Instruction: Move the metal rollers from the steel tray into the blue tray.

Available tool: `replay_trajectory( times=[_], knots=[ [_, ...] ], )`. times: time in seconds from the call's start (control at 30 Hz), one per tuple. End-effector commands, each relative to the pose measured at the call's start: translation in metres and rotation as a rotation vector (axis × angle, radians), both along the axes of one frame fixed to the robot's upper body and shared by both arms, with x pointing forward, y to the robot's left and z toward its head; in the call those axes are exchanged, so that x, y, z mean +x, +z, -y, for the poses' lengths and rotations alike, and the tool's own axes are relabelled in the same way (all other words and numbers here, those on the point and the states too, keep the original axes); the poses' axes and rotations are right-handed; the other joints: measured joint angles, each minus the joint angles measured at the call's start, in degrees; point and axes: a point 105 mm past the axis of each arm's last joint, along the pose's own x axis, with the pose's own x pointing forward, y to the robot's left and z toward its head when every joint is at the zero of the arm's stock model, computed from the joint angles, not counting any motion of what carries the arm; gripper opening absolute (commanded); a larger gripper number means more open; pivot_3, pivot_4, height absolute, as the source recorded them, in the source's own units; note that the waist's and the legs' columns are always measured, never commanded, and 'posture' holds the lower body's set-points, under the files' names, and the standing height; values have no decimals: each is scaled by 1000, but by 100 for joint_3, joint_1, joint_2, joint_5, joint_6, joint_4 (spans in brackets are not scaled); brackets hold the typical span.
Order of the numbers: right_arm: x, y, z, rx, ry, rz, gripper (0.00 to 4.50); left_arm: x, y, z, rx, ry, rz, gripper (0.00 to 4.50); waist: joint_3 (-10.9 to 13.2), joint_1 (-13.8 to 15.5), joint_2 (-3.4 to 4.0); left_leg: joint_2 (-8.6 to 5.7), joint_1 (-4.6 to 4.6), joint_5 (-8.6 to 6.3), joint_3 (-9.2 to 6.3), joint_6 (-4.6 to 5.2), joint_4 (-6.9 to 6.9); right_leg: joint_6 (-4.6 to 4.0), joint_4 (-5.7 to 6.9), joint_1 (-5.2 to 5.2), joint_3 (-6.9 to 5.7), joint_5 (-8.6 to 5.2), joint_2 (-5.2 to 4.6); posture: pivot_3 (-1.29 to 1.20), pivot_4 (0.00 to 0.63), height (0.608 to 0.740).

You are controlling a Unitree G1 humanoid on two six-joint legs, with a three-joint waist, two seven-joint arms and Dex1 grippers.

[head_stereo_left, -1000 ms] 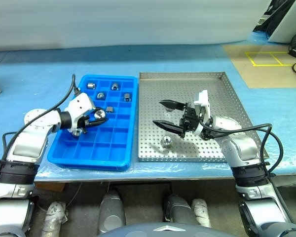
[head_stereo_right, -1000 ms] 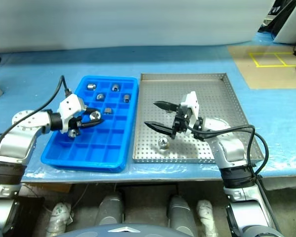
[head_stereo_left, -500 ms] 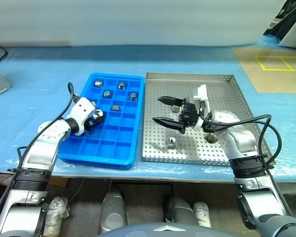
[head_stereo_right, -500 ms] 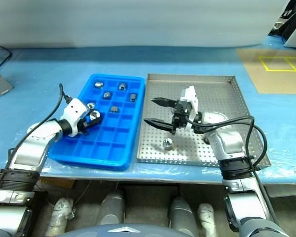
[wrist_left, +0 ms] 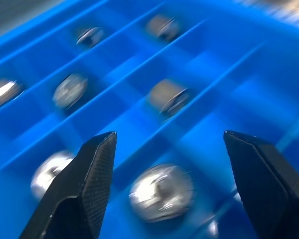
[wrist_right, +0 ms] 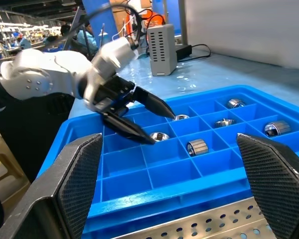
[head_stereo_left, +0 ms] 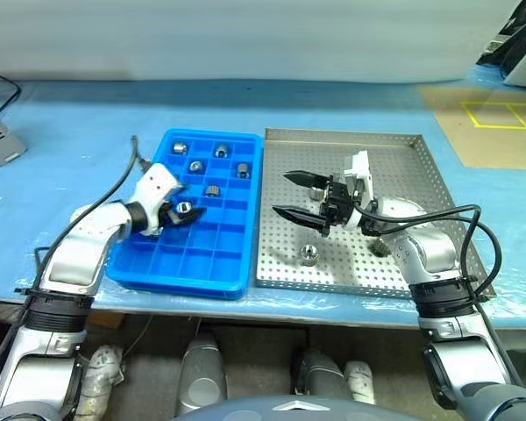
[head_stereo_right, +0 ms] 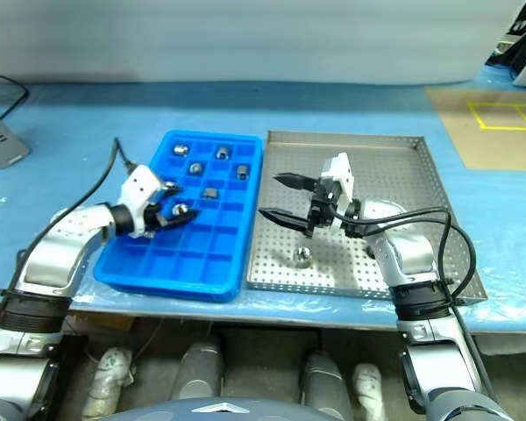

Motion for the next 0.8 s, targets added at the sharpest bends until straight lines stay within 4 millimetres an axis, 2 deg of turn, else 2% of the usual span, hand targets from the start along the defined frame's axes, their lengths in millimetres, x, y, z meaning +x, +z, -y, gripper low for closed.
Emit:
replay_trajectory(
  times=[0.03,0.2,0.3,0.43,0.57,0.63,0.73,0.8],
  knots=[
    [-1,11,6,14,-37,54,4500,-10,31,27,-14,-155,53,3675,0,-40,0,3,3,2,-1,-3,0,0,2,0,0,0,1,118,150,740],
    [6,9,20,1,-133,47,4500,-17,30,64,47,-358,37,3675,0,-164,1,1,24,8,3,-12,-7,1,3,0,3,0,3,52,150,740],
    [9,7,28,-5,-183,39,4500,-18,16,80,111,-451,3,3675,0,-230,1,0,25,8,5,-12,-6,2,3,1,4,1,3,-3,150,740],
    [9,4,39,1,-251,30,4500,-7,-5,103,154,-526,-43,3675,0,-293,1,-1,25,9,6,-11,-5,13,4,2,14,8,11,-72,150,740],
    [2,1,49,2,-301,22,4500,-3,-14,132,181,-628,-67,3675,0,-358,0,-5,24,7,6,-6,0,21,2,11,20,13,7,-137,150,740],
    [-3,0,51,2,-324,22,4500,-8,-16,144,186,-702,-82,3675,0,-398,0,-6,25,6,6,-4,1,22,1,12,24,14,8,-170,150,740],
    [-11,0,55,9,-352,24,4500,-19,-20,151,204,-811,-110,3675,-1,-517,0,-5,31,5,6,-2,-2,23,1,12,29,14,11,-203,150,740],
    [-15,0,57,6,-365,24,4500,-20,-23,150,233,-837,-114,3675,-1,-580,0,-5,34,4,7,-2,-5,23,0,12,31,14,14,-218,150,740]
  ],
)
